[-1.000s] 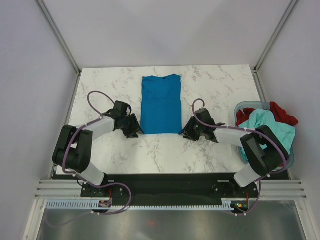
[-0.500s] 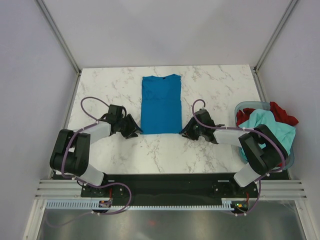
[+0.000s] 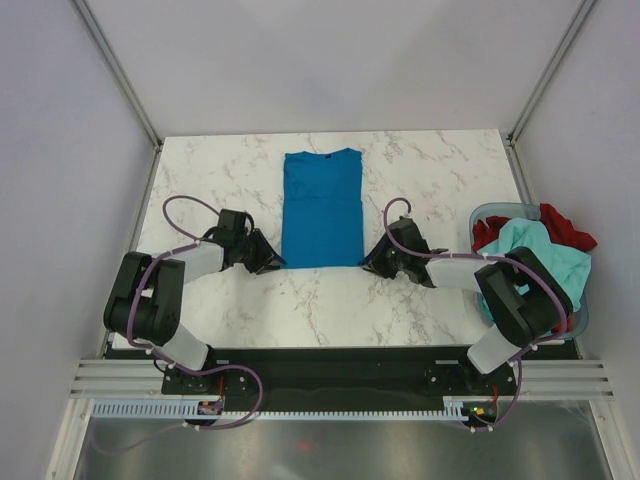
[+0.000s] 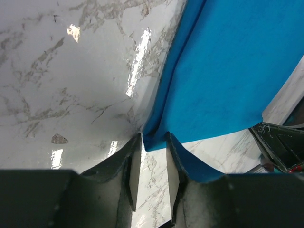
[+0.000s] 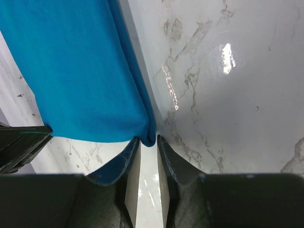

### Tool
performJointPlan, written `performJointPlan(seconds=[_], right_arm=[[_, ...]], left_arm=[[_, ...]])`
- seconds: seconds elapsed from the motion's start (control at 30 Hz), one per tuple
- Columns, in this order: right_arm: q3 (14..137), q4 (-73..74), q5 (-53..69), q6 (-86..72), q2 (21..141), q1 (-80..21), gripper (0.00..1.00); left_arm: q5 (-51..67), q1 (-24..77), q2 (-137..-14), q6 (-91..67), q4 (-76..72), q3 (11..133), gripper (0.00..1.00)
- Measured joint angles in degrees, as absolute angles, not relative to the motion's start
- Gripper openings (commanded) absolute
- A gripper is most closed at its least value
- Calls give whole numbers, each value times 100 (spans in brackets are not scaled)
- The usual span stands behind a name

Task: Fold and stack the t-shirts
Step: Fold the tshirt

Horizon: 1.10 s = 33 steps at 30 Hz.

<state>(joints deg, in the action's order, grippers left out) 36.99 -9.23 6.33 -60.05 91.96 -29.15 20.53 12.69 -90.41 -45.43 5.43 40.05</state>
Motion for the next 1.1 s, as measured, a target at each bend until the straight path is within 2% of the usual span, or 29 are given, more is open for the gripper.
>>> performJointPlan(seconds=[0.03,0.1,0.13,0.17,0.4,0.7,0.93,1.0,1.03,1.1], right_arm=[[3699,-928,613,-6005,9201,-2915,20],[3699,-945,589,-5992,9242,-2915,11],[3699,-954,596,-6007,9264,-2915,2],[3699,-967,582,-5990,9275,-2915,0],[3610,-794,541,-5826,9085,-2917,0],[2803,-82,403,-5614,7330,-3175,0],[2263,338,191,-5682,6479,-3524,0],[2126,414,150,-5704,6322,-3524,6],[2064,440,145,-5706,6243,-3527,15],[1966,484,148,-5695,6082,-3542,25]], left_arm=[[2053,1267,-9041,-4552,541,3999,21],[2049,1267,-9043,-4589,545,3986,7],[2045,1267,-9043,-4600,539,3979,2],[2049,1267,-9043,-4609,534,3970,2],[2139,1278,-8897,-4661,414,3712,2],[2314,1647,-7828,-4910,419,2867,2],[2263,2226,-7142,-5280,434,2320,2],[2255,2373,-6945,-5387,438,2215,2],[2248,2429,-6882,-5424,438,2178,2],[2239,2486,-6860,-5468,436,2139,2]])
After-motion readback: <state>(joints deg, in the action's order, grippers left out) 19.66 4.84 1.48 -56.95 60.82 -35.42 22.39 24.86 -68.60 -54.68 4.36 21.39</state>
